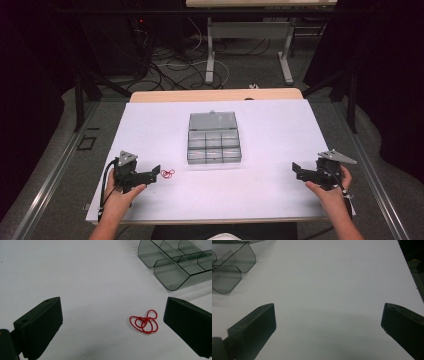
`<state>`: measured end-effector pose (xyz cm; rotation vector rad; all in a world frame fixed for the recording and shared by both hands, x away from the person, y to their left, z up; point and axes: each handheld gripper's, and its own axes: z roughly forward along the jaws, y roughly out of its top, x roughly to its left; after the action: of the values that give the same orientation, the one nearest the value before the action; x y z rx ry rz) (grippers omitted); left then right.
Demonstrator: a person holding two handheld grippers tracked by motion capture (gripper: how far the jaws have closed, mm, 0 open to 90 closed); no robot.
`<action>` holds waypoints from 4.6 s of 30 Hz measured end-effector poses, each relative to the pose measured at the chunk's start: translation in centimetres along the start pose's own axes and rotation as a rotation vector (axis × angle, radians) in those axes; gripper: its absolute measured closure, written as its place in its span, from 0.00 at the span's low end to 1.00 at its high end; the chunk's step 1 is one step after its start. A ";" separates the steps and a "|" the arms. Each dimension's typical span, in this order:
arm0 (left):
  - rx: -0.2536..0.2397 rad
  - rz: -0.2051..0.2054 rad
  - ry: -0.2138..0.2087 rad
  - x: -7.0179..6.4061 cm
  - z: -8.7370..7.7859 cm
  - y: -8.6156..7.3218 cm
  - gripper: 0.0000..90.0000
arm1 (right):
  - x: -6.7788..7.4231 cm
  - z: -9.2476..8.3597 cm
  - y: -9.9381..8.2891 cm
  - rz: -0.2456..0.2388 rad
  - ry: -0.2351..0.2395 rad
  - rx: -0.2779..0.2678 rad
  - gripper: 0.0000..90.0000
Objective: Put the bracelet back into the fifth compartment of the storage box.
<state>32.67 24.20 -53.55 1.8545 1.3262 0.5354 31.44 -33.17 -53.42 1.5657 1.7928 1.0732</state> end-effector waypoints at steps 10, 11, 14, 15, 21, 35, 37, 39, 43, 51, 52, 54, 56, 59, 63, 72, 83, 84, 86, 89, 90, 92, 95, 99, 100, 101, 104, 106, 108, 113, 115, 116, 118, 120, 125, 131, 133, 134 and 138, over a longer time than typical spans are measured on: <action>-0.006 -0.002 -0.007 -0.1 -0.3 0.3 0.03 | 0.1 -0.1 -0.2 -0.002 0.014 0.006 0.00; -0.005 -0.005 -0.011 -0.2 -0.3 0.3 0.03 | 0.1 -0.1 -0.2 -0.002 0.014 0.006 0.00; 0.001 -0.007 -0.015 -0.2 -0.6 0.4 0.05 | 0.2 -0.1 -0.2 0.007 0.012 -0.004 0.00; -0.002 -0.009 -0.016 -0.3 -0.6 0.4 0.06 | 0.2 -0.2 -0.2 -0.002 0.019 0.003 0.00; 0.008 -0.035 -0.036 -0.5 -1.0 1.0 0.12 | 0.6 -0.4 -0.2 -0.012 0.021 -0.005 0.01; 0.031 -0.088 -0.079 -1.2 -0.8 2.3 0.24 | 0.6 -0.6 -0.2 0.003 0.018 0.003 0.04; 0.039 -0.076 -0.084 -1.4 -0.8 2.5 0.26 | 0.5 -0.5 -0.2 0.000 0.018 -0.008 0.05; 0.037 -0.069 -0.089 -1.6 -0.8 2.7 0.27 | 0.5 -0.5 -0.2 0.003 0.018 -0.007 0.05; 0.047 -0.059 -0.099 -1.9 -0.7 2.9 0.30 | 0.6 -0.6 -0.3 0.009 0.012 -0.013 0.06; 0.064 -0.030 -0.105 -2.0 -0.2 3.4 0.32 | 0.4 -0.6 -0.3 0.021 0.020 0.001 0.07; 0.063 -0.026 -0.111 -2.1 -0.2 3.5 0.32 | 0.4 -0.5 -0.3 0.016 0.020 0.000 0.07; 0.065 -0.026 -0.115 -2.2 -0.1 3.5 0.34 | 0.3 -0.5 -0.3 0.016 0.021 -0.001 0.07; 0.070 -0.012 -0.120 -2.2 0.0 3.6 0.34 | 0.3 -0.5 -0.3 0.016 0.022 0.001 0.08; 0.077 -0.002 -0.127 -2.4 0.2 3.6 0.34 | 0.4 -0.5 -0.3 0.016 0.025 0.006 0.08; 0.083 0.012 -0.123 -2.4 0.3 3.6 0.35 | 0.4 -0.5 -0.3 0.018 0.024 0.005 0.08; 0.152 0.011 -0.117 -2.3 0.5 3.4 0.47 | 0.5 -0.3 -0.4 0.018 0.018 0.003 0.08; 0.223 0.009 -0.153 -2.7 1.3 2.7 0.58 | 0.4 -0.3 -0.4 0.003 0.034 0.021 0.08; 0.229 0.003 -0.155 -2.7 1.4 2.7 0.60 | 0.5 -0.3 -0.4 0.009 0.034 0.019 0.08; 0.244 -0.010 -0.163 -2.9 1.7 2.6 0.63 | 0.5 -0.3 -0.4 0.016 0.035 0.023 0.09; 0.261 -0.010 -0.160 -3.0 1.9 2.6 0.67 | 0.5 -0.2 -0.5 0.020 0.029 0.016 0.09; 0.265 -0.012 -0.163 -3.0 2.0 2.6 0.70 | 0.4 -0.2 -0.5 0.021 0.032 0.018 0.09; 0.277 -0.014 -0.162 -3.0 2.1 2.5 0.72 | 0.4 -0.2 -0.5 0.022 0.033 0.017 0.09; 0.292 -0.026 -0.160 -2.9 2.3 2.5 0.75 | 0.3 -0.2 -0.5 0.014 0.032 0.013 0.09; 0.297 -0.034 -0.158 -2.8 2.5 2.5 0.80 | 0.2 -0.2 -0.5 0.015 0.040 0.024 0.09; 0.299 -0.037 -0.159 -2.8 2.5 2.5 0.81 | 0.2 -0.2 -0.5 0.011 0.041 0.026 0.09; 0.301 -0.040 -0.158 -2.8 2.5 2.4 0.81 | 0.2 -0.2 -0.5 0.011 0.041 0.026 0.09; 0.309 -0.038 -0.160 -2.8 2.7 2.4 0.83 | 0.4 -0.1 -0.5 0.025 0.035 0.023 0.09; 0.316 -0.041 -0.158 -2.8 2.8 2.4 0.83 | 0.2 -0.1 -0.5 0.014 0.042 0.026 0.10; 0.314 -0.037 -0.151 -2.8 3.1 2.2 0.83 | 0.3 -0.1 -0.5 0.019 0.038 0.026 0.10; 0.323 -0.033 -0.152 -2.8 3.4 2.1 0.83 | 0.2 -0.1 -0.5 0.014 0.041 0.028 0.10; 0.325 -0.049 -0.144 -2.9 3.5 2.0 0.84 | 0.3 -0.1 -0.5 0.023 0.035 0.022 0.10; 0.327 -0.047 -0.145 -2.9 3.6 2.0 0.84 | 0.3 -0.1 -0.5 0.023 0.035 0.022 0.10; 0.333 -0.036 -0.149 -2.8 3.7 2.0 0.84 | 0.3 -0.1 -0.5 0.023 0.035 0.023 0.10; 0.338 -0.028 -0.148 -2.7 3.8 1.9 0.85 | 0.3 -0.1 -0.5 0.022 0.041 0.031 0.10; 0.341 -0.029 -0.144 -2.8 4.1 1.7 0.86 | 0.3 -0.1 -0.5 0.022 0.041 0.031 0.10; 0.355 0.001 -0.145 -2.8 4.2 1.7 0.89 | 0.3 0.0 -0.5 0.022 0.038 0.027 0.10; 0.354 0.004 -0.143 -2.8 4.2 1.6 0.91 | 0.3 -0.1 -0.5 0.020 0.042 0.033 0.10; 0.354 0.007 -0.140 -2.8 4.2 1.6 0.91 | 0.3 -0.1 -0.5 0.021 0.042 0.033 0.10; 0.359 0.023 -0.123 -2.9 4.2 1.6 0.95 | 0.3 0.0 -0.5 0.022 0.041 0.034 0.10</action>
<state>35.54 19.81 -54.51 2.1551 1.3874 0.1974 31.07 -32.88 -53.78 1.5973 1.8340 1.0985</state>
